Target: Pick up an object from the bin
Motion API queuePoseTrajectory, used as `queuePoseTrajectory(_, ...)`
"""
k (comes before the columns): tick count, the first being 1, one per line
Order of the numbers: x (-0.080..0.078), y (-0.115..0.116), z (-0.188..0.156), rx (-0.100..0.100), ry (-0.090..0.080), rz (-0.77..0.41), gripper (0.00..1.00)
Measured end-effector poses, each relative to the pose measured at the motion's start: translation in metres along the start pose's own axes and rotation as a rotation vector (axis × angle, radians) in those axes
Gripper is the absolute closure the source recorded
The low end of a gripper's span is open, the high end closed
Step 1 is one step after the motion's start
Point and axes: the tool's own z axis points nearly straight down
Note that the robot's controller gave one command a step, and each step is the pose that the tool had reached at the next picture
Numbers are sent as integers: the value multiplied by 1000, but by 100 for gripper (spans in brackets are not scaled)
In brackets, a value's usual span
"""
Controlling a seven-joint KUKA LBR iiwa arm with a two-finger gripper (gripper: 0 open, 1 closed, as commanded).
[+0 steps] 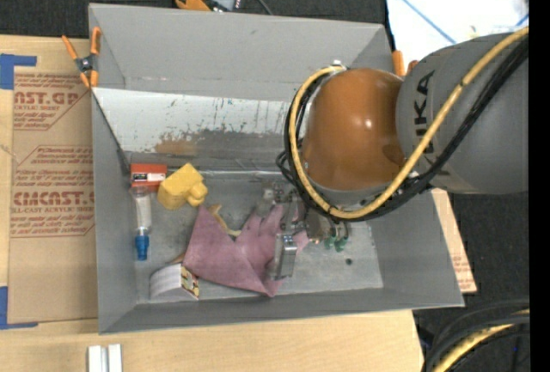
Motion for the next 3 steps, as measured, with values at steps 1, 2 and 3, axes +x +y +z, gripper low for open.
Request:
queuePoseTrajectory(1,-2,0,-3,-1,-7,2,0)
queuePoseTrajectory(2,-5,41,130,-4,-14,102,0)
queuePoseTrajectory(3,-4,49,125,-2,-36,-183,0)
